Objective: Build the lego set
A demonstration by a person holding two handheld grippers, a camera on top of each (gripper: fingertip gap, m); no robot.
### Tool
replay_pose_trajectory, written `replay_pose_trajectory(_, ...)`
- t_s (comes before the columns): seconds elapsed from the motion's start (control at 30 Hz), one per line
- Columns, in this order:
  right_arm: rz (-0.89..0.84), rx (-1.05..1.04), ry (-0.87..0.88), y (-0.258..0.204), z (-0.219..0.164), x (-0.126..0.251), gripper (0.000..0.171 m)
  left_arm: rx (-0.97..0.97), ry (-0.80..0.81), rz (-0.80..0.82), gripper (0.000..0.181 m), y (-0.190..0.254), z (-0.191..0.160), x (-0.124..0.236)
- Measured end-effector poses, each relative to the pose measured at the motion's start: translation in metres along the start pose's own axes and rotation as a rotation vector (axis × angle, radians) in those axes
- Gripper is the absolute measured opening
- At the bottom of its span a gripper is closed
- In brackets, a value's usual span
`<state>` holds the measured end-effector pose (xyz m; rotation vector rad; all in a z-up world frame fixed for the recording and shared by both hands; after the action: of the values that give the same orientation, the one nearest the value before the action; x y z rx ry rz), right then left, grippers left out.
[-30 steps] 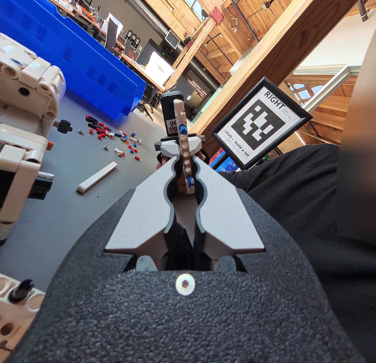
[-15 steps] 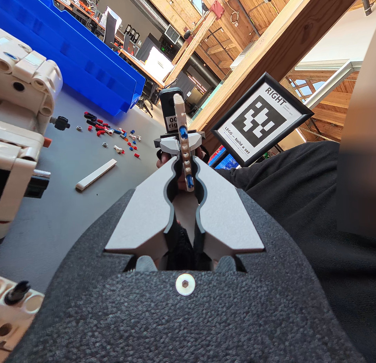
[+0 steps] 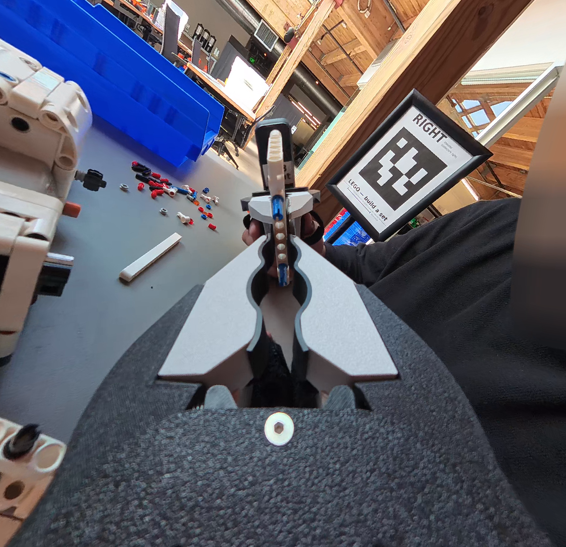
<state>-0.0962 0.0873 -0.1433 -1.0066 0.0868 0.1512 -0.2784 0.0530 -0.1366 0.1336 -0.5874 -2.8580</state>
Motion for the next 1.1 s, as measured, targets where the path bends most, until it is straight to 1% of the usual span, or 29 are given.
replay_pose_trajectory(0.07, -0.083, 0.106, 0.012, -0.002, 0.0, 0.0, 0.006, -0.022, -0.014, 0.035, 0.004, -0.001, 0.0, 0.0)
replay_pose_trajectory(0.1, -0.152, 0.172, 0.025, -0.003, 0.0, 0.0, 0.008, -0.033, -0.006, 0.061, 0.005, -0.001, 0.0, 0.0)
replay_pose_trajectory(0.17, -0.312, 0.353, 0.025, -0.007, 0.001, -0.001, 0.023, -0.051, 0.004, 0.099, 0.005, 0.001, 0.001, 0.0)
replay_pose_trajectory(0.2, -0.41, 0.472, 0.009, -0.011, 0.0, -0.004, 0.027, -0.061, 0.016, 0.124, 0.005, 0.001, 0.002, 0.0)
replay_pose_trajectory(0.27, -0.573, 0.656, 0.031, -0.021, -0.002, -0.009, 0.029, -0.08, 0.028, 0.169, 0.005, 0.002, 0.004, 0.0)
replay_pose_trajectory(0.4, -0.782, 0.834, 0.033, -0.031, 0.0, -0.023, 0.024, -0.105, 0.06, 0.251, 0.005, 0.003, 0.001, -0.003)
replay_pose_trajectory(0.43, -0.792, 0.852, 0.028, -0.032, -0.001, -0.026, 0.024, -0.088, 0.074, 0.263, 0.005, 0.003, 0.0, -0.005)
replay_pose_trajectory(0.5, -0.819, 0.861, 0.023, -0.031, -0.002, -0.031, 0.032, -0.035, 0.11, 0.274, 0.005, 0.002, -0.003, -0.008)
replay_pose_trajectory(0.53, -0.838, 0.869, 0.02, -0.03, -0.001, -0.032, 0.033, -0.014, 0.127, 0.277, 0.005, 0.002, -0.004, -0.008)
replay_pose_trajectory(0.6, -0.874, 0.881, 0.022, -0.03, 0.0, -0.033, 0.027, -0.013, 0.147, 0.281, 0.005, 0.003, -0.004, -0.01)
replay_pose_trajectory(0.7, -0.873, 0.878, 0.026, -0.032, 0.003, -0.033, 0.026, -0.047, 0.147, 0.301, 0.005, 0.006, -0.004, -0.012)
replay_pose_trajectory(0.77, -0.865, 0.889, 0.031, -0.034, 0.006, -0.031, 0.021, -0.049, 0.149, 0.296, 0.005, 0.007, -0.005, -0.013)
replay_pose_trajectory(0.83, -0.868, 0.886, 0.02, -0.035, 0.007, -0.03, 0.021, -0.06, 0.149, 0.312, 0.005, 0.008, -0.005, -0.014)
replay_pose_trajectory(0.9, -0.885, 0.934, 0.017, -0.036, 0.006, -0.031, 0.021, -0.06, 0.154, 0.32, 0.005, 0.008, -0.006, -0.016)
replay_pose_trajectory(0.97, -0.884, 0.943, 0.011, -0.039, 0.004, -0.031, 0.014, -0.069, 0.15, 0.318, 0.005, 0.009, -0.006, -0.018)
replay_pose_trajectory(1.1, -0.889, 0.968, 0.024, -0.042, 0.004, -0.031, 0.014, -0.084, 0.162, 0.322, 0.005, 0.011, -0.005, -0.019)
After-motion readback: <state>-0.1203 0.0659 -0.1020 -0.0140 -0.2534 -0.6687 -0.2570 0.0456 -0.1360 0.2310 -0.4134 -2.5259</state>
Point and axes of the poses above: each gripper's, where its closed fingertips meet, x back along the fingers, z out of its top, y = z × x across the jaws, the point moved 8 cm from there along x, back along the fingers, and after that the axes turned 14 degrees about -x, right-handed, at the moved point
